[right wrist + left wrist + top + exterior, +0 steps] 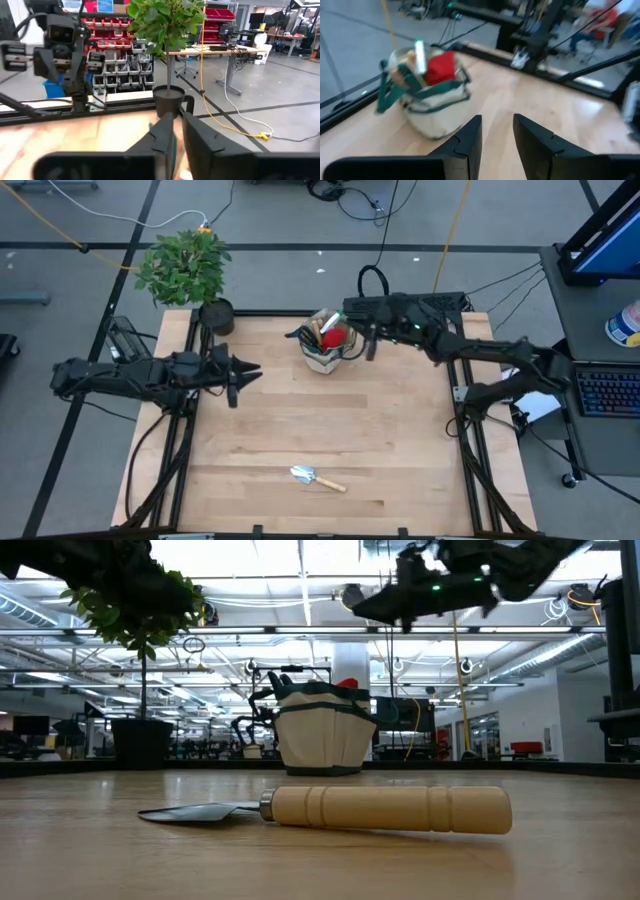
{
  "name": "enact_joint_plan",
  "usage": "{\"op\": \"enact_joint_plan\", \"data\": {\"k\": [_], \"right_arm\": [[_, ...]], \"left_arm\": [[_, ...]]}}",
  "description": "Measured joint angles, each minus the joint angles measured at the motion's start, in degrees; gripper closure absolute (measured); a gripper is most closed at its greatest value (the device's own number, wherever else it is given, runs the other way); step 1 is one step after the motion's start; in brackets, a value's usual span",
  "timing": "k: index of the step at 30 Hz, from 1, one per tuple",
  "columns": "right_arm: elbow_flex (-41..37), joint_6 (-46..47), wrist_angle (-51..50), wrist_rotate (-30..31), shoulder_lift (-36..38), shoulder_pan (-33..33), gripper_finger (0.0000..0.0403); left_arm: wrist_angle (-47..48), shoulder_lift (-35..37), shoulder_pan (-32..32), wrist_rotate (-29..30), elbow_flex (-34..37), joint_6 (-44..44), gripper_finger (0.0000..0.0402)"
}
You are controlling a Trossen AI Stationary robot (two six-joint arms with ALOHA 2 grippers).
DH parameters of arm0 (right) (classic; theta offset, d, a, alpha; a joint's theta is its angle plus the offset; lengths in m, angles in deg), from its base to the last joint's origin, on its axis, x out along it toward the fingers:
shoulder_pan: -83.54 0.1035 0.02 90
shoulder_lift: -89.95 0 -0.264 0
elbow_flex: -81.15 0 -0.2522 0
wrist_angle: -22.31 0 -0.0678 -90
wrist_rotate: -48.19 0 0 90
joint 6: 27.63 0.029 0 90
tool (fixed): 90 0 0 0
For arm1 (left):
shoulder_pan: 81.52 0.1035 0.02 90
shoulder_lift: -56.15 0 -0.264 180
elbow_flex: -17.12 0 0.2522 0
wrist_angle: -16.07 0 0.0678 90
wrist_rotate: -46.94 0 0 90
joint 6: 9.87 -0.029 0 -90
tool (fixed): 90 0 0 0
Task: Pick & Place Garden tools in Gardening bag
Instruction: Put the hand trowel into the gardening tool bag
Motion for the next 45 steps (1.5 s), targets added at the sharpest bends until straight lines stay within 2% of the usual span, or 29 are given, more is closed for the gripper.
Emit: {"op": "enact_joint_plan", "data": {"k": [3, 7, 12, 16, 22, 29, 35, 40, 45], "right_arm": [[-5.9, 1.0, 2.0, 0.0, 5.7, 0.0, 0.0399], [-13.6, 4.0, 7.2, 0.2, 12.8, 0.0, 0.0397], [-22.6, 7.9, 13.6, 0.1, 21.2, 0.0, 0.0401], [-29.4, 8.3, 17.9, -0.1, 27.5, 0.3, 0.0402], [-38.9, 8.3, 26.3, -0.1, 35.3, 1.1, 0.0402], [-46.2, 12.0, 30.0, -0.2, 41.6, 1.3, 0.0402], [-46.2, 12.8, 28.3, -6.4, 42.6, 1.3, 0.0402], [-46.3, 13.0, 28.3, -9.2, 42.7, 1.3, 0.0402], [-46.3, 13.1, 28.7, -10.7, 42.9, 1.3, 0.0403]], "left_arm": [[-4.6, -1.0, -2.2, 0.0, 0.0, 0.0, 0.0284], [-10.7, -4.1, -5.5, 0.4, -0.2, 0.2, 0.0284], [-13.8, -11.4, -10.3, 5.2, -2.8, 1.8, 0.0284], [-13.8, -19.0, -14.1, 9.0, -7.5, 3.9, 0.0284], [-13.6, -30.6, -18.5, 11.3, -17.5, 4.2, 0.0284], [-2.8, -43.8, -21.6, 12.6, -32.2, 6.5, 0.0284], [9.1, -55.1, -23.8, 11.4, -46.2, 9.1, 0.0284], [14.3, -63.4, -25.1, 7.8, -55.8, 9.1, 0.0284], [15.3, -69.7, -25.9, 2.8, -60.9, 10.3, 0.0284]]}}
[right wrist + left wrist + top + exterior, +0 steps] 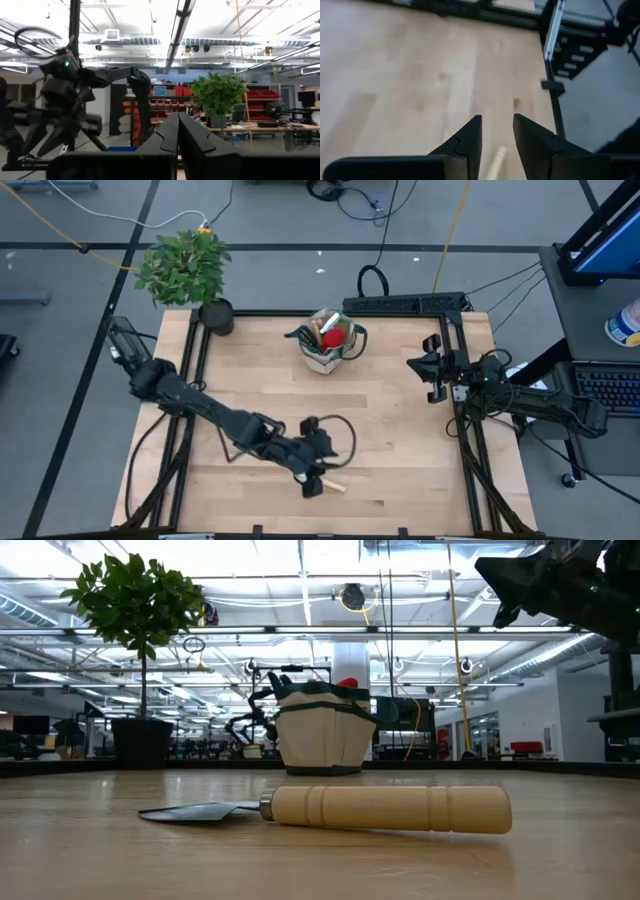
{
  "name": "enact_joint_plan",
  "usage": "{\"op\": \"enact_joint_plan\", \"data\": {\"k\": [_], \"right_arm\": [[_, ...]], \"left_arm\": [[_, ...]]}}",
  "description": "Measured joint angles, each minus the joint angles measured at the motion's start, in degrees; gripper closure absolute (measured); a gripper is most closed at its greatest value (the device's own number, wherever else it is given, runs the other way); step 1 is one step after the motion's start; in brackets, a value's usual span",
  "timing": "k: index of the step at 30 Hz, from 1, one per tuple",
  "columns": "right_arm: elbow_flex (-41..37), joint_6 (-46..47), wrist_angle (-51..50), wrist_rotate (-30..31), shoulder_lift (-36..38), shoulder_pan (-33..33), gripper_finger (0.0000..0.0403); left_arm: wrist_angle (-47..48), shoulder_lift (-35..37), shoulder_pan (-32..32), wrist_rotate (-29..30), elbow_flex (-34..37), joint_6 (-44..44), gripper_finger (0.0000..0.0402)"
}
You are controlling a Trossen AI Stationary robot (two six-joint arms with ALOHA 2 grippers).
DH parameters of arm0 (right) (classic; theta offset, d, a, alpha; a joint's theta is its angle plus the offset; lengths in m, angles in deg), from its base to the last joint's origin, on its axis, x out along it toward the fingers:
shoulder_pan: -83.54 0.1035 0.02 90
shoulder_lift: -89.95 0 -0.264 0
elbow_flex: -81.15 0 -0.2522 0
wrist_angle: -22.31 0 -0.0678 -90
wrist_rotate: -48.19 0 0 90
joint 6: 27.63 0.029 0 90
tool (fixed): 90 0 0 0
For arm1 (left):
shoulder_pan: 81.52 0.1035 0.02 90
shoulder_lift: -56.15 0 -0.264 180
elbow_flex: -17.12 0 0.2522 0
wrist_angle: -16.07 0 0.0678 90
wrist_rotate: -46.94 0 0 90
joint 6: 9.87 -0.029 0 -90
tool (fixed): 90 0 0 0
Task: Pick & Place Garden tools in Gardening bag
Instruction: Put the hand trowel into the gardening tool bag
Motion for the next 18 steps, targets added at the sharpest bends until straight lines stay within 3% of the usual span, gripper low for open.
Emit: {"op": "enact_joint_plan", "data": {"k": [9, 18], "right_arm": [[0.0, 3.5, -1.3, -4.0, 0.0, 0.0, 0.0403], [-0.1, 6.9, -13.9, -3.9, 0.0, 0.0, 0.0403]], "left_arm": [[-1.4, -7.0, -1.1, -4.8, -2.3, 5.8, 0.0284], [-2.2, -9.2, -2.2, -4.9, -2.3, 9.6, 0.0284]]}}
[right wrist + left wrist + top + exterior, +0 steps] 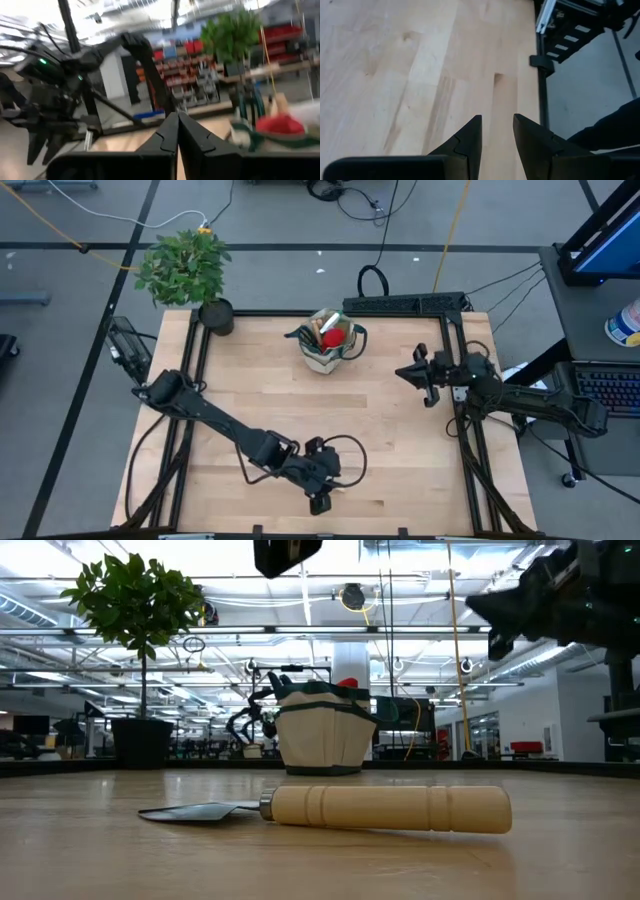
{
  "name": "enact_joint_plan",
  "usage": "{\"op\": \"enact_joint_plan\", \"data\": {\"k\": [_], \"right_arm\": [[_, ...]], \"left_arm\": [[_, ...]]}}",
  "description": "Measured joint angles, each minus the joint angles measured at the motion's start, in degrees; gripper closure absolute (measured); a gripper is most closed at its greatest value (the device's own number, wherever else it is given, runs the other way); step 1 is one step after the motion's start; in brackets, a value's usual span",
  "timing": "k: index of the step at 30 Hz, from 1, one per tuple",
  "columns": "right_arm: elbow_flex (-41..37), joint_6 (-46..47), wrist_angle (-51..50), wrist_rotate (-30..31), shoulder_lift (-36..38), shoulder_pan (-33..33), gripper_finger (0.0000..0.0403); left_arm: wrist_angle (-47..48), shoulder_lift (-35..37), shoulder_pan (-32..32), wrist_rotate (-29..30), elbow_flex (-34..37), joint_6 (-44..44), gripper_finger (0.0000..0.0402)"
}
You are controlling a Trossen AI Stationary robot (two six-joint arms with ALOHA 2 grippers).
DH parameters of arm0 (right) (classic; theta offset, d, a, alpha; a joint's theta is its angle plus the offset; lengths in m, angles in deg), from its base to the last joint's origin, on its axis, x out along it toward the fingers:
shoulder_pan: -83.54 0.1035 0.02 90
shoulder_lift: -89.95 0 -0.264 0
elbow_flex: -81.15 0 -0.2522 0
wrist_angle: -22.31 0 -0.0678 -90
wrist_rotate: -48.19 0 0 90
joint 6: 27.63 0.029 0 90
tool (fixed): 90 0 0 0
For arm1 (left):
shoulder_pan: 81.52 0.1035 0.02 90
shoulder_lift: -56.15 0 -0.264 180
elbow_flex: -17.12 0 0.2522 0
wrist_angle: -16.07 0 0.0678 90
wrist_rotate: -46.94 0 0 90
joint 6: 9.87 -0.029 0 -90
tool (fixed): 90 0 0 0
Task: Pick & Place Garden tools in Gardening bag
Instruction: Put the hand trowel into the gardening tool bag
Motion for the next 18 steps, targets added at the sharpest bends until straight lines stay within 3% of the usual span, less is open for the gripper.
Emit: {"op": "enact_joint_plan", "data": {"k": [10, 18], "right_arm": [[0.0, -3.2, -16.4, 3.2, 0.0, 0.0, 0.0403], [0.0, -4.3, -18.1, 4.4, 0.0, 0.0, 0.0403]], "left_arm": [[1.4, -1.7, 1.4, -3.4, 0.0, -0.3, 0.0284], [4.2, -2.5, 1.5, -4.3, 0.0, -6.6, 0.0284]]}}
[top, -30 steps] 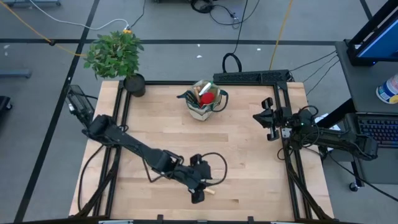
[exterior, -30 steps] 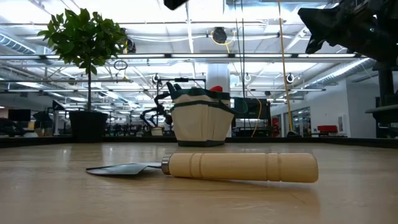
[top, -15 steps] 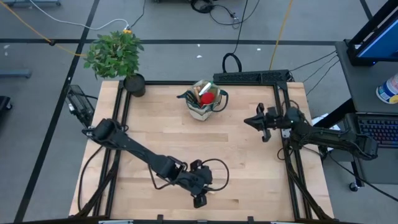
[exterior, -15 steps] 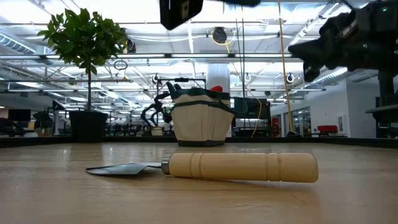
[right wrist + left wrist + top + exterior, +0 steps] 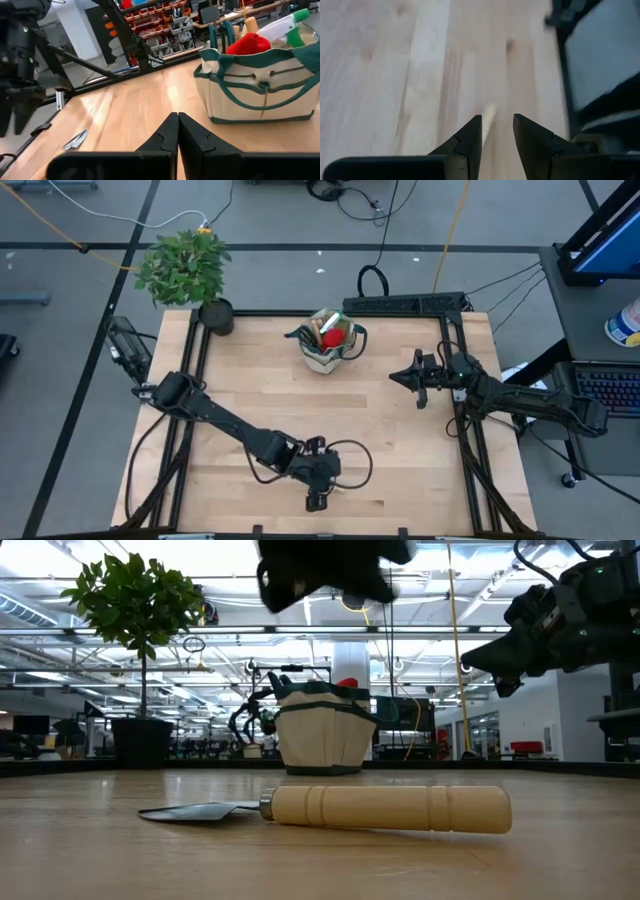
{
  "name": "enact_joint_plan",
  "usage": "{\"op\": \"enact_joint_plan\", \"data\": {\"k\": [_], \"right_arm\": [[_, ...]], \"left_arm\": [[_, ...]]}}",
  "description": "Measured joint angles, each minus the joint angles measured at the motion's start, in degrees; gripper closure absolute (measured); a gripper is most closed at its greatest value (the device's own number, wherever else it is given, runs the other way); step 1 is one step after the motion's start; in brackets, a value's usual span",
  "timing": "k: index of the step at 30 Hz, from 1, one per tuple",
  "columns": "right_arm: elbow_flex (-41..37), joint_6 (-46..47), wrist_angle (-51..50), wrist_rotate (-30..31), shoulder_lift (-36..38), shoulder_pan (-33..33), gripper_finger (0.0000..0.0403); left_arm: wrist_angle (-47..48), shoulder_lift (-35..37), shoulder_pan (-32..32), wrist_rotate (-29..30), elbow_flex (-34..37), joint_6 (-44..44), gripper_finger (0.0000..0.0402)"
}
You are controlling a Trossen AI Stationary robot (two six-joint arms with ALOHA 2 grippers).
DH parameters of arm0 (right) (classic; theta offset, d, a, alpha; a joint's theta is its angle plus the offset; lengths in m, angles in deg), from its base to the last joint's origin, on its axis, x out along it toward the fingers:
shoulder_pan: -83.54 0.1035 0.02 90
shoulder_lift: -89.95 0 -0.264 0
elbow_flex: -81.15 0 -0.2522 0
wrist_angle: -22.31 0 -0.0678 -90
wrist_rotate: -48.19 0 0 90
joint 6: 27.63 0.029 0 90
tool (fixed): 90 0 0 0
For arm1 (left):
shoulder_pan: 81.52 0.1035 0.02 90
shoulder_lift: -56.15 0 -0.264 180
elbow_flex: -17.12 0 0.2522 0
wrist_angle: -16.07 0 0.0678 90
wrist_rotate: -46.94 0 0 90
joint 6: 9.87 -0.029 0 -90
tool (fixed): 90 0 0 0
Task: Pick & Place Garden tools in Gardening bag
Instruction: Put the hand trowel into the gardening tool bag
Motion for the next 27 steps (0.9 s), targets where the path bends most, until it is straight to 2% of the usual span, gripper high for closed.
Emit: {"op": "enact_joint_plan", "data": {"k": [7, 14, 17, 23, 27], "right_arm": [[4.0, 0.2, -7.8, 0.1, 0.0, 0.7, 0.0403], [10.4, -2.1, -15.6, 1.8, 2.4, 5.7, 0.0403], [12.8, -3.8, -20.1, 5.4, 4.6, 8.2, 0.0403], [17.2, -7.7, -35.7, 13.9, 10.4, 12.6, 0.0403], [18.0, -7.7, -40.5, 16.9, 14.9, 14.4, 0.0403]], "left_arm": [[-1.2, -2.9, -1.0, -2.5, 0.0, -4.1, 0.0284], [1.1, -4.8, -1.5, -4.6, 0.1, -3.1, 0.0284], [0.2, -5.1, -1.5, -4.6, 0.0, -3.0, 0.0284], [0.9, -6.0, -1.5, -5.1, 0.0, -1.0, 0.0284], [0.2, -6.8, -1.5, -4.7, 0.0, -0.9, 0.0284]]}}
